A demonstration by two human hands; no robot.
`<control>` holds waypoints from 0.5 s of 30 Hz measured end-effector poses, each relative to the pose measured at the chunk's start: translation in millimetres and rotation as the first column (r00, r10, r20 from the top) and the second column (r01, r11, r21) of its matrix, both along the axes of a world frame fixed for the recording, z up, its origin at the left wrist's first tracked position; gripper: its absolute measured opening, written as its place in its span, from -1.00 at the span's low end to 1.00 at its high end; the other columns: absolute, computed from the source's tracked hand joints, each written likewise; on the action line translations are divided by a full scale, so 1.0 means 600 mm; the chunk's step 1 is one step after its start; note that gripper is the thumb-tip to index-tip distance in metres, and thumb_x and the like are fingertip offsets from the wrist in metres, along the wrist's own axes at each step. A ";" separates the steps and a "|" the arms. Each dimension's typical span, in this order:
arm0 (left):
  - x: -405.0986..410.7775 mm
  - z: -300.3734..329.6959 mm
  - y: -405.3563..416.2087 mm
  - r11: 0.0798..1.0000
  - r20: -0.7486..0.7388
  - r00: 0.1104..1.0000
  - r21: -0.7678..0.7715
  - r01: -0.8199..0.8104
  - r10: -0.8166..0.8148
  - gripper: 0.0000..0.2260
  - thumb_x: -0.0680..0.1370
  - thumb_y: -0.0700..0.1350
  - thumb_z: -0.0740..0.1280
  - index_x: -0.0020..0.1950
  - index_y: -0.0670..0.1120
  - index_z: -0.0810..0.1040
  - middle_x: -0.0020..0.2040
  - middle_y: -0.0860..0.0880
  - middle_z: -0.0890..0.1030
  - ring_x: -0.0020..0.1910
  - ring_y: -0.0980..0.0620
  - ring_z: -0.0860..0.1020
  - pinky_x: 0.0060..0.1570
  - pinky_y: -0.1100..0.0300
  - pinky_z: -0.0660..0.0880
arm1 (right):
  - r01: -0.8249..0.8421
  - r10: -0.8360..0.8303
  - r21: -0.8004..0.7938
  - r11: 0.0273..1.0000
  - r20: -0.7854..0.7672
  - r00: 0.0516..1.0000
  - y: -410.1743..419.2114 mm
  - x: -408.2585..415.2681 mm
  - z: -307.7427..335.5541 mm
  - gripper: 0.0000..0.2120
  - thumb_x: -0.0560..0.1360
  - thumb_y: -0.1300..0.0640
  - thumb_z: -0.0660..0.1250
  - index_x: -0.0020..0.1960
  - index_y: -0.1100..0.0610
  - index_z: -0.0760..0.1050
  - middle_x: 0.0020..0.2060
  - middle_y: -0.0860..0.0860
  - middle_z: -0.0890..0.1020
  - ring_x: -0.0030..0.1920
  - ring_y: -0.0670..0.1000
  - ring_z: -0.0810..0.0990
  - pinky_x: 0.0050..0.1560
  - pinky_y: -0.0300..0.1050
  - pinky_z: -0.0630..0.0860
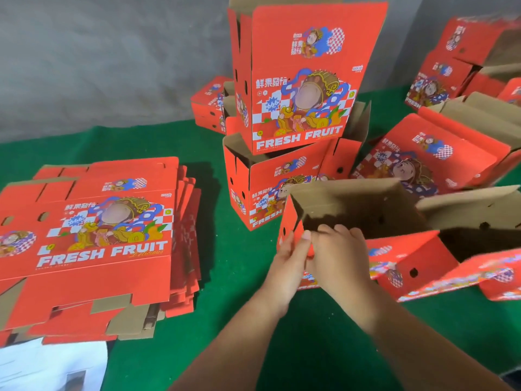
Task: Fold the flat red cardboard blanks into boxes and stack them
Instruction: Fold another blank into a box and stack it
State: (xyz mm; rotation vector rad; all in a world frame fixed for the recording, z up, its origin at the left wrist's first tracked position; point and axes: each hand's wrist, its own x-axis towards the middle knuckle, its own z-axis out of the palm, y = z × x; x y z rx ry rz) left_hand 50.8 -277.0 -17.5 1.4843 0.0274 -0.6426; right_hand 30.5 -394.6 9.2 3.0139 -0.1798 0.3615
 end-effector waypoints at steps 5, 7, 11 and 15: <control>-0.022 -0.005 -0.020 0.999 0.000 1.000 0.038 -0.029 0.029 -0.21 0.42 0.50 0.30 0.59 0.20 0.34 0.48 0.11 0.51 0.45 0.12 0.47 0.52 -0.02 0.36 | -0.042 0.037 0.029 0.999 0.141 0.989 -0.022 -0.023 -0.009 -0.82 0.22 0.03 0.59 -0.27 -0.01 0.62 -0.40 -0.04 0.50 -0.34 0.14 0.49 -0.24 -0.01 0.34; -0.028 -0.012 -0.017 0.998 -0.035 0.999 0.064 -0.027 0.030 -0.32 0.47 0.50 0.28 0.50 0.22 0.37 0.41 0.05 0.55 0.41 0.06 0.51 0.47 -0.04 0.41 | -0.055 0.053 0.008 0.998 0.146 0.988 -0.015 -0.031 -0.016 -0.79 0.21 -0.02 0.61 -0.25 -0.01 0.64 -0.39 -0.04 0.51 -0.33 0.14 0.50 -0.25 0.01 0.35; -0.006 0.011 -0.001 0.998 -0.187 0.981 0.060 -0.033 0.044 -0.32 0.36 0.57 0.33 0.27 0.14 0.38 0.22 0.07 0.62 0.10 0.09 0.62 -0.01 0.11 0.52 | -0.117 0.100 0.065 0.991 0.218 0.971 -0.009 -0.035 -0.032 -0.76 0.35 -0.14 0.49 -0.14 0.02 0.63 -0.29 -0.04 0.50 -0.21 0.12 0.47 -0.15 0.04 0.36; 0.006 0.026 -0.017 0.989 -0.202 0.979 0.139 0.054 -0.025 -0.50 0.46 0.33 0.35 0.34 0.26 0.33 0.21 0.01 0.66 0.09 -0.05 0.69 0.01 -0.05 0.64 | -0.215 0.132 0.246 0.945 0.313 0.941 -0.026 -0.049 -0.050 -0.73 0.37 -0.12 0.44 -0.08 0.06 0.61 0.00 -0.01 0.55 0.07 0.15 0.53 0.15 0.11 0.37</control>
